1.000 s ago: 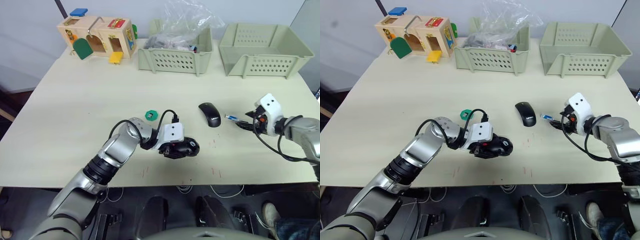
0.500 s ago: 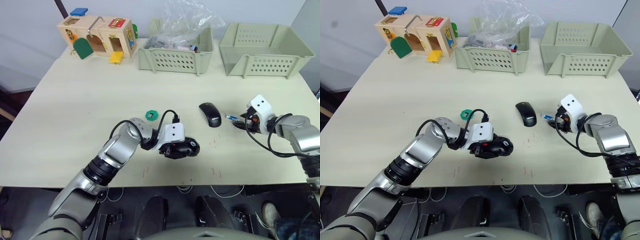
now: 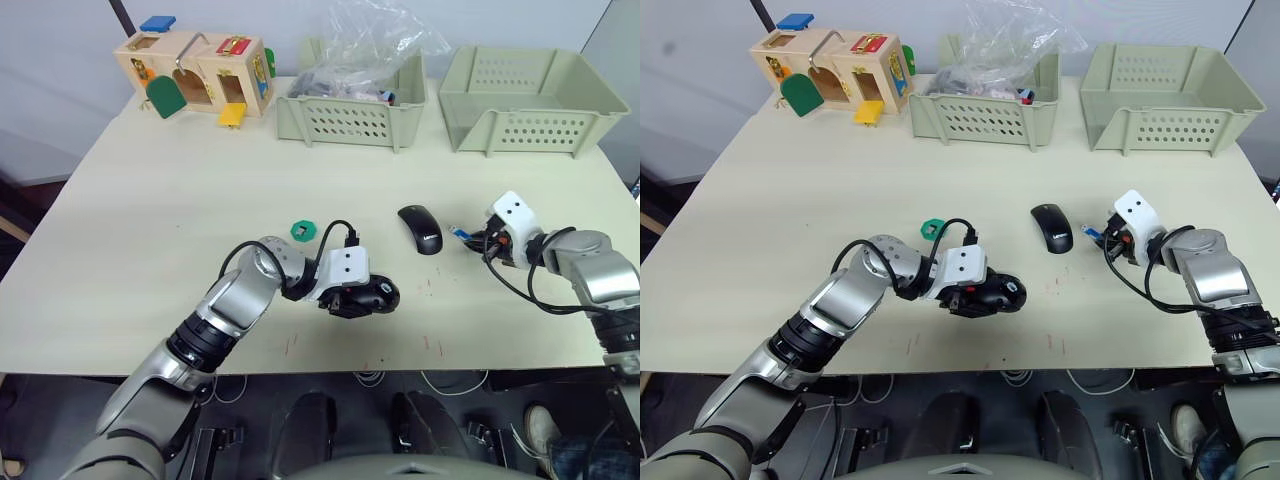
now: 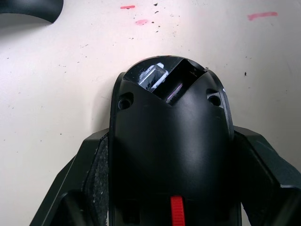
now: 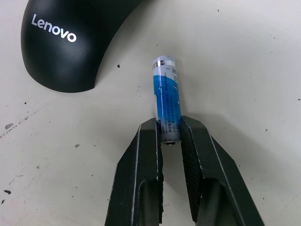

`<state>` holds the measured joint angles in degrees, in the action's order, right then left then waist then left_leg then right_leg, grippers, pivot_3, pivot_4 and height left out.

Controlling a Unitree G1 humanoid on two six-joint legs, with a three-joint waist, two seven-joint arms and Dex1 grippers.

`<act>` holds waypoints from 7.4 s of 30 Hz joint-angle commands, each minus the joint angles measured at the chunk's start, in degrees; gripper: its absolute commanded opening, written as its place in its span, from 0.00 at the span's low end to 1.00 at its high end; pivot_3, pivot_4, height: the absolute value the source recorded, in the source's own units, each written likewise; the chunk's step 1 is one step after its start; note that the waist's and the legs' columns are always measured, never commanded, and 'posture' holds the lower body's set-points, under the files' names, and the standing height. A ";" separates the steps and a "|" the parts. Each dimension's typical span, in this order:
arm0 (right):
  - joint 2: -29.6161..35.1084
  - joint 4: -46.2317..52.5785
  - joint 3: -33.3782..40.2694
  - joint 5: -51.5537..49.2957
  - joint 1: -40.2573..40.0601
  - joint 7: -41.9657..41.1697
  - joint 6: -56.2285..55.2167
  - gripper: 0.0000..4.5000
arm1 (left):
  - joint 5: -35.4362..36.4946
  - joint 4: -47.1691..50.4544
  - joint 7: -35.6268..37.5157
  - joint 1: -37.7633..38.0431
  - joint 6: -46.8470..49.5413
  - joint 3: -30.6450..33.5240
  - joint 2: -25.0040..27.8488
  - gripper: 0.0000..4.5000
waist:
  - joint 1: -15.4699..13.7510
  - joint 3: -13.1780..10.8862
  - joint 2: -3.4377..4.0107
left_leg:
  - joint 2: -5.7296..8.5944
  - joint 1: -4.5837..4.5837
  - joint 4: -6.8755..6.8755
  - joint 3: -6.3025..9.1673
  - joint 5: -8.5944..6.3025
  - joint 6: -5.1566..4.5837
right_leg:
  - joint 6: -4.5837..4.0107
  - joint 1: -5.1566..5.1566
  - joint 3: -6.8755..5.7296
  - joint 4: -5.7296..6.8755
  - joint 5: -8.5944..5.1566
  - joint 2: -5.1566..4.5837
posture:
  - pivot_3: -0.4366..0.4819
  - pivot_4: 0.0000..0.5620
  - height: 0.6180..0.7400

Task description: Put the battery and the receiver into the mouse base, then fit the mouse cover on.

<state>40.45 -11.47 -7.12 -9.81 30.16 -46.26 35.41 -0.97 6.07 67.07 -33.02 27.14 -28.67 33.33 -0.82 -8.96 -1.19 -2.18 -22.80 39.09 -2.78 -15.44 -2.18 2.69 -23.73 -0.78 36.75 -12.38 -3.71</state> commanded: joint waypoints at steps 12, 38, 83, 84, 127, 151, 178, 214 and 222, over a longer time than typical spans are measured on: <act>18.41 46.56 5.06 -17.20 5.03 -5.17 45.42 0.01 | -0.03 0.47 0.62 1.33 -0.18 -0.97 -0.63 0.65 | 0.05 -0.11 0.28 | -0.03 -0.02 0.02 0.25 -0.04 -0.06 | -0.20 -0.06 0.01 0.01 -0.13 -0.04 | 0.48 0.27 1.00; 16.77 34.21 -20.25 -103.19 18.36 67.34 35.90 0.01 | -1.19 0.50 1.40 1.35 -0.53 -1.96 0.12 0.65 | 0.23 -0.10 0.22 | -0.01 -0.15 -0.02 0.16 -0.08 -0.14 | -0.19 -0.18 0.04 -0.01 -0.13 -0.20 | 0.48 0.27 1.00; 10.16 29.40 -25.72 -103.19 18.95 79.78 35.00 0.73 | -1.15 1.93 0.84 2.39 0.68 -2.12 -0.73 0.65 | 0.02 -0.10 0.23 | -0.08 -0.26 -0.02 0.18 -0.13 -0.22 | -0.20 -0.27 0.03 -0.06 -0.14 -0.24 | 0.48 0.27 1.00; 11.47 30.86 -25.30 -103.19 19.18 78.96 35.25 0.73 | -1.15 1.93 0.83 2.42 0.69 -2.09 -0.70 0.65 | 0.04 -0.10 0.23 | -0.08 -0.29 -0.02 0.18 -0.14 -0.23 | -0.19 -0.29 0.02 -0.07 -0.15 -0.27 | 0.48 0.27 1.00; -4.27 46.50 -8.01 -18.51 -30.99 18.44 -8.67 0.01 | -0.85 5.77 1.42 2.74 5.41 -2.49 0.94 0.65 | 0.04 0.03 0.13 | 0.05 -0.53 0.14 0.21 -0.21 -0.35 | 0.08 -0.45 0.01 -0.10 -0.11 -0.13 | 0.48 0.27 1.00; -11.17 41.07 -9.80 -9.83 -32.62 15.17 -9.42 0.01 | -0.88 5.65 1.05 2.97 6.20 -2.85 1.06 0.65 | 0.06 0.03 0.13 | 0.04 -0.06 0.13 0.10 -0.21 -0.35 | 0.07 -0.08 0.13 -0.02 -0.20 -0.12 | 0.48 0.27 1.00; -10.40 42.45 1.61 -19.77 -31.09 6.11 -5.68 0.01 | -0.70 4.76 0.95 3.50 5.81 -2.99 1.39 0.65 | 0.06 0.60 -0.09 | -0.01 0.08 0.08 0.07 -0.22 -0.35 | -0.06 0.04 0.17 -0.05 -0.17 -0.07 | 0.48 0.27 1.00; 7.45 39.28 21.74 -23.29 -45.40 -17.34 -17.22 1.00 | 1.73 6.20 0.41 2.70 6.39 -1.07 0.77 0.93 | -0.09 0.50 0.01 | -0.01 0.08 0.08 0.11 -0.22 -0.35 | 0.12 0.05 0.16 -0.09 -0.28 -0.04 | 0.48 0.27 1.00; 7.35 39.56 22.56 -23.87 -44.93 -17.20 -16.95 1.00 | 5.42 9.32 1.49 3.51 6.36 2.48 3.50 0.93 | -0.04 0.40 0.02 | -0.01 0.07 0.09 0.13 -0.22 -0.35 | 0.08 0.05 0.16 -0.09 -0.26 -0.04 | 0.48 0.27 1.00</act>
<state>47.95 26.88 13.92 -32.64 -15.18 -63.35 19.28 2.85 12.98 67.85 -29.26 33.49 -28.44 36.08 -0.87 -8.55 -1.17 -2.19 -22.73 39.18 -2.65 -15.66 -2.53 2.78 -23.69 -0.63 36.67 -12.65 -3.75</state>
